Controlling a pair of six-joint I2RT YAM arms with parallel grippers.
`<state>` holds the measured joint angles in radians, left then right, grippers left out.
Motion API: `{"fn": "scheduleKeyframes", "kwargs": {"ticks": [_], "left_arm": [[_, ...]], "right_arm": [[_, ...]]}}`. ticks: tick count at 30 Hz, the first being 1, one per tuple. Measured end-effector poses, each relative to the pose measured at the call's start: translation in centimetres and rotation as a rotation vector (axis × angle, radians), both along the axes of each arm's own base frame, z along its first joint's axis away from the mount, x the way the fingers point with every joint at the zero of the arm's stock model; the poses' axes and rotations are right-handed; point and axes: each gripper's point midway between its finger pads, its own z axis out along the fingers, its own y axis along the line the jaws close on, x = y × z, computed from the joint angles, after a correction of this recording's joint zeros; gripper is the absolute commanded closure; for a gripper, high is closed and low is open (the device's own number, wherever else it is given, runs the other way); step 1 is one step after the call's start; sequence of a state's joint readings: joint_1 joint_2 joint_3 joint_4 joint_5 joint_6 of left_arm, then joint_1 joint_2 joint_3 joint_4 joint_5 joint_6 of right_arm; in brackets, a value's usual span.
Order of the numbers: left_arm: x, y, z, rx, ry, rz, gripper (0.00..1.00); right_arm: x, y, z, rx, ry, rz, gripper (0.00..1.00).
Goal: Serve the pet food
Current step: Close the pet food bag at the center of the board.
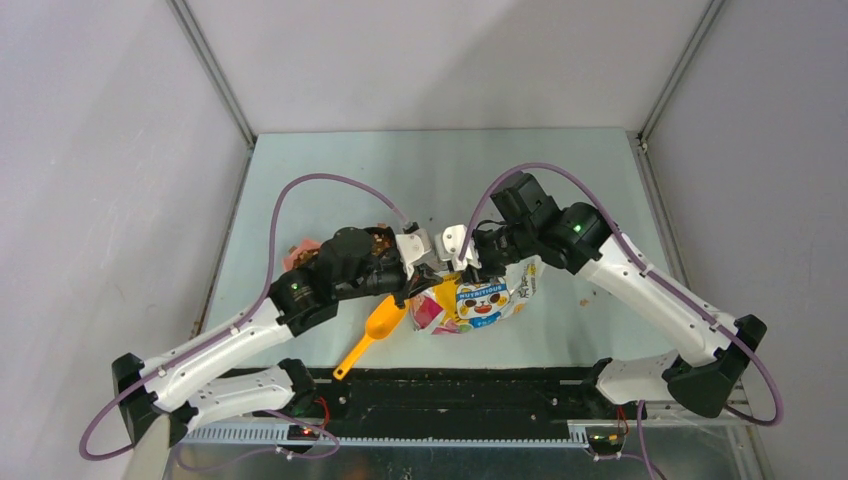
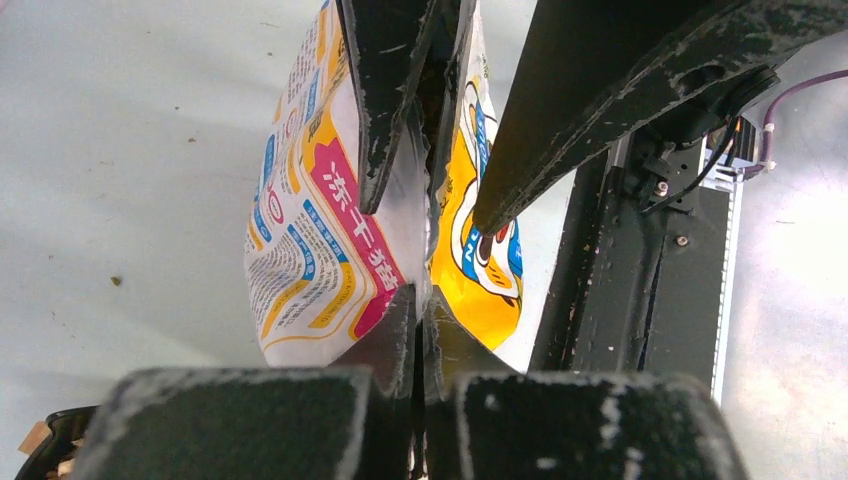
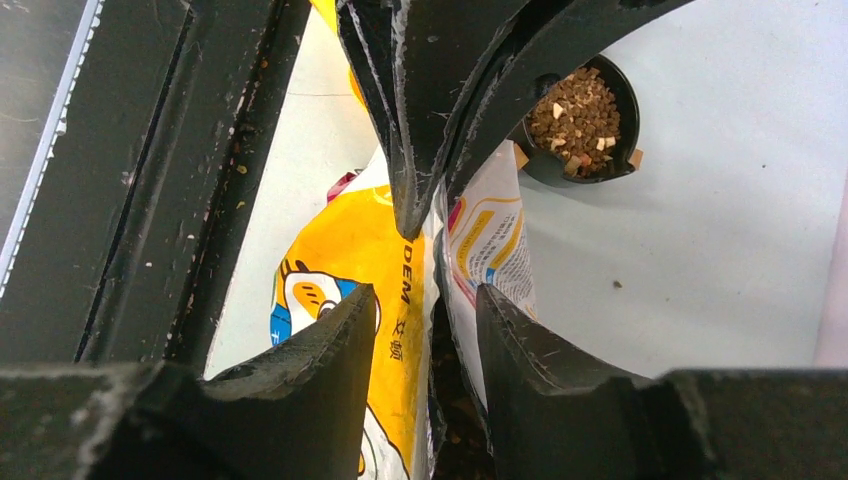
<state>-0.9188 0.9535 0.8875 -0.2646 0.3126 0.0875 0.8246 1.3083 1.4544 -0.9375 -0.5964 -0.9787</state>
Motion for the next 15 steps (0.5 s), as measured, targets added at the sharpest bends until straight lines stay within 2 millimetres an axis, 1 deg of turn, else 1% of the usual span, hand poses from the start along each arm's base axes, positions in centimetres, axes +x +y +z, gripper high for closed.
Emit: {"fn": "scheduleKeyframes", "kwargs": {"ticks": [5, 9, 11, 13, 14, 15], "left_arm": [[0.0, 0.0, 0.0, 0.002, -0.011, -0.005, 1.0], [0.0, 0.0, 0.0, -0.001, -0.019, -0.011, 1.0], [0.0, 0.0, 0.0, -0.005, -0.022, -0.011, 1.0], [-0.1, 0.0, 0.0, -0.009, -0.024, -0.014, 1.0], [-0.1, 0.0, 0.0, -0.012, -0.025, -0.015, 1.0], [-0.2, 0.1, -0.1, -0.013, -0.026, -0.015, 1.0]], "right_arm": [[0.1, 0.2, -0.2, 0.012, 0.011, 0.0, 0.53], [0.3, 0.6, -0.5, 0.033, 0.032, 0.001, 0.56], [0.3, 0.9, -0.5, 0.044, 0.037, 0.008, 0.64], [0.3, 1.1, -0.6, 0.055, 0.039, 0.012, 0.75], [0.3, 1.2, -0.6, 0.056, 0.039, 0.012, 0.89], [0.4, 1.3, -0.6, 0.057, 0.041, 0.01, 0.95]]}}
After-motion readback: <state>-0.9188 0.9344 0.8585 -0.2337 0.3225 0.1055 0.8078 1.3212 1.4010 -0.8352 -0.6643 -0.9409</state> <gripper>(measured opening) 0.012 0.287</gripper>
